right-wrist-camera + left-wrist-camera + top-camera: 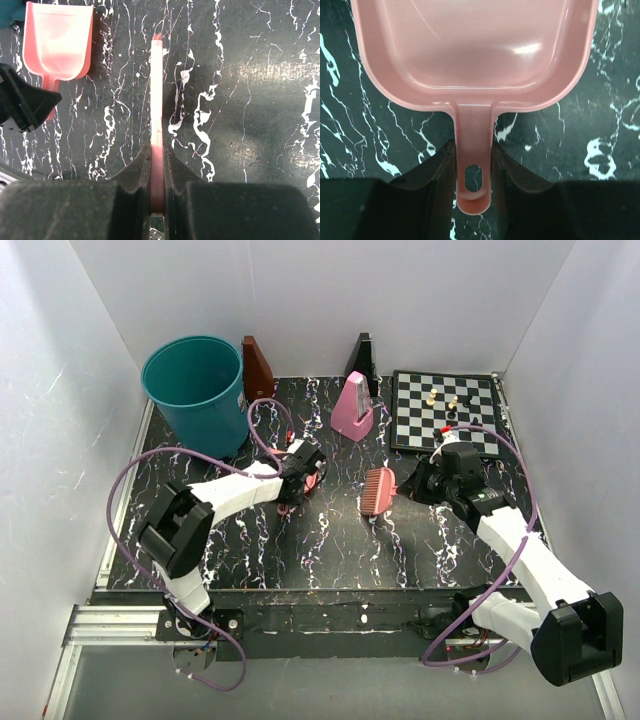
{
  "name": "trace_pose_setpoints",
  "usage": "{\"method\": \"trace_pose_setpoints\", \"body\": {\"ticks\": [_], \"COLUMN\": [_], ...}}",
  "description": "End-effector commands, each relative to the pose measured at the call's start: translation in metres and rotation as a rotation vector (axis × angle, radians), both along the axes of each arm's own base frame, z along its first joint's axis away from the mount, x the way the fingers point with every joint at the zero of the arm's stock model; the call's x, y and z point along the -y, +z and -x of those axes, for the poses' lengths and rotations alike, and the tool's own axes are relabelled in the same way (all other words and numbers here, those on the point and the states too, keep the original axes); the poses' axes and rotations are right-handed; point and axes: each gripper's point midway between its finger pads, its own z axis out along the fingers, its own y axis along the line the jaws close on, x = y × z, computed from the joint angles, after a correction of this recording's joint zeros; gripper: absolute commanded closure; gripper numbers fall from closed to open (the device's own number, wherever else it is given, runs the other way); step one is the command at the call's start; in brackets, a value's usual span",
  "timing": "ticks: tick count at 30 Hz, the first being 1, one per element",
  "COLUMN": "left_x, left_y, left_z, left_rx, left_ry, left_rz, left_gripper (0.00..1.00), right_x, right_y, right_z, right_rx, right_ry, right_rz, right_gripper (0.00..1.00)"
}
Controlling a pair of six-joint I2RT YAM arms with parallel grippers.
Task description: Sweep away the paper scraps from the table
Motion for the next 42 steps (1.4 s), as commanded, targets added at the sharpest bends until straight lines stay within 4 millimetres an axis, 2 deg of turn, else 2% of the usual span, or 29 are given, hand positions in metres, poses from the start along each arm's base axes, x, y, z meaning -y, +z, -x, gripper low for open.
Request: {"method": "trace_pose_setpoints", "body": {"ticks": [1,2,5,7,8,9,13,17,19,24,26,27,28,29,31,32,34,37,42], "left_x": [0.003,0.005,0.004,0.002,0.002,0.001,-0.003,-0.007,-0.01,-0.019,-0.021,-0.021,-0.019,-0.019,-0.017,-0.018,-0.019,-0.023,-0.029], "left_y": [0.023,0.021,0.026,0.038,0.045,0.051,0.077,0.087,0.085,0.09,0.094,0.095,0.097,0.099,0.101,0.103,0.106,0.108,0.116], "left_z": [-0.034,-0.035,-0.037,-0.037,-0.038,-0.037,-0.028,-0.007,0.006,0.028,0.033,0.036,0.038,0.038,0.04,0.039,0.04,0.042,0.041], "left_rx": [0.119,0.11,0.122,0.16,0.178,0.197,0.257,0.28,0.277,0.296,0.31,0.314,0.323,0.327,0.329,0.333,0.343,0.36,0.413], "left_ry": [0.035,0.031,0.047,0.06,0.055,0.058,0.06,0.059,0.049,0.048,0.043,0.036,0.019,0.016,0.005,0.005,0.006,0.023,0.05], "left_rz": [-0.045,-0.049,-0.053,-0.033,-0.017,-0.003,0.08,0.19,0.235,0.307,0.334,0.349,0.366,0.376,0.384,0.386,0.389,0.401,0.427], "left_gripper": [1.0,0.98,0.7,0.24,0.07,0.02,0.02,0.02,0.02,0.02,0.02,0.02,0.02,0.02,0.02,0.02,0.02,0.02,0.02], "right_x": [-0.004,-0.004,-0.005,-0.007,-0.009,-0.011,-0.029,-0.042,-0.043,-0.044,-0.049,-0.056,-0.061,-0.06,-0.046,-0.038,-0.018,0.012,0.039], "right_y": [0.021,0.02,0.019,0.019,0.02,0.021,0.037,0.056,0.056,0.042,0.04,0.046,0.049,0.046,0.045,0.044,0.049,0.049,0.048], "right_z": [-0.014,-0.015,-0.02,-0.023,-0.026,-0.028,-0.039,-0.061,-0.072,-0.096,-0.106,-0.109,-0.115,-0.122,-0.132,-0.134,-0.134,-0.125,-0.09], "right_rx": [0.103,0.101,0.097,0.096,0.098,0.103,0.15,0.188,0.174,0.124,0.12,0.132,0.133,0.108,0.058,0.054,0.085,0.157,0.212], "right_ry": [-0.028,-0.035,-0.063,-0.072,-0.072,-0.072,-0.017,0.001,-0.017,-0.082,-0.079,-0.039,-0.015,-0.025,-0.093,-0.111,-0.144,-0.194,-0.205], "right_rz": [-0.069,-0.074,-0.092,-0.108,-0.121,-0.135,-0.223,-0.269,-0.265,-0.277,-0.303,-0.324,-0.33,-0.312,-0.222,-0.161,-0.039,0.096,0.191], "right_gripper": [0.99,0.99,0.99,0.99,0.99,0.99,0.99,0.99,0.99,0.99,0.99,0.99,0.95,0.8,0.3,0.23,0.18,0.15,0.13]}}
